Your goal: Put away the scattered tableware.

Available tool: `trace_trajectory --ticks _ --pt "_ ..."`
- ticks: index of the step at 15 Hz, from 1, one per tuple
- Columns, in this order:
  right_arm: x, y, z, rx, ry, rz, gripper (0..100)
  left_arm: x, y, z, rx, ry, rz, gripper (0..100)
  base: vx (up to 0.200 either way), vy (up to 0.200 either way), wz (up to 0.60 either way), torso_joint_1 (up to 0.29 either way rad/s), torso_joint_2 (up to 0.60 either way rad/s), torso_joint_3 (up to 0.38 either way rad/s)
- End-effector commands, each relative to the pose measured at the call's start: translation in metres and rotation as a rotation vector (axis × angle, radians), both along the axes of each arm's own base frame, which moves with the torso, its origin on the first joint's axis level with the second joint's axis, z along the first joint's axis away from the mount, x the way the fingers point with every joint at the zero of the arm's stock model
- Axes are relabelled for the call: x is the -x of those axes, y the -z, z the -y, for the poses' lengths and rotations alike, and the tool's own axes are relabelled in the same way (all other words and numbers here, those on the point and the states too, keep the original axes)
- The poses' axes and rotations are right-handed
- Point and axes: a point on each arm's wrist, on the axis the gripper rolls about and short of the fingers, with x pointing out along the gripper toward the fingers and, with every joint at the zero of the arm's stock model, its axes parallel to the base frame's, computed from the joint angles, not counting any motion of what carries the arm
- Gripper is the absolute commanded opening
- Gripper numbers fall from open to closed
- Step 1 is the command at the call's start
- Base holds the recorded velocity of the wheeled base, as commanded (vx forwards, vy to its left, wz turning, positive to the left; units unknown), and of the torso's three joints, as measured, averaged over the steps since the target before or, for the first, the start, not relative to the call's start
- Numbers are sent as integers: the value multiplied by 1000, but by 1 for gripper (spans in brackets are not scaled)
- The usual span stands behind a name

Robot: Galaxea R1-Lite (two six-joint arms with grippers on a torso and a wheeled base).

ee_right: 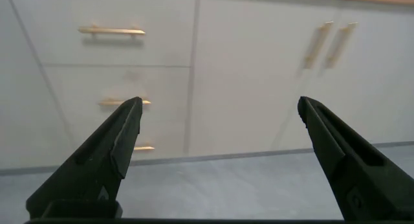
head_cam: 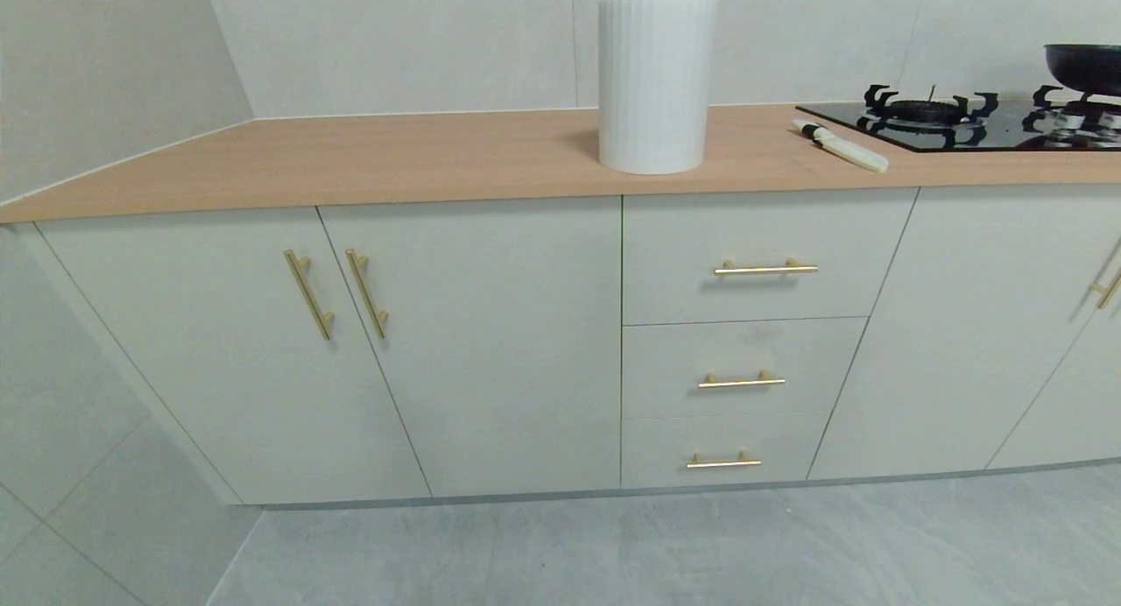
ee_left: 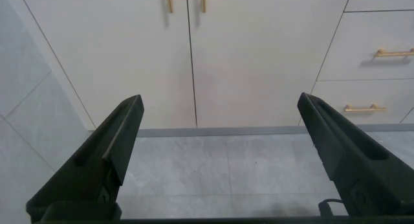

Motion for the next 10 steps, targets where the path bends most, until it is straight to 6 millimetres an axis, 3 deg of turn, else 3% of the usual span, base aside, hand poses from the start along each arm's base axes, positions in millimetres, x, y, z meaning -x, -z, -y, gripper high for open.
trace_trajectory --ticks 1,5,10 --pt "32 28 -2 15 63 70 100 0 0 0 0 -1 0 100 0 0 0 0 0 0" --pt "30 49 -6 -5 -45 74 100 0 0 0 0 -1 0 100 0 0 0 0 0 0" --pt "5 92 -11 -213 -274 2 100 0 0 0 0 -1 0 100 0 0 0 0 0 0"
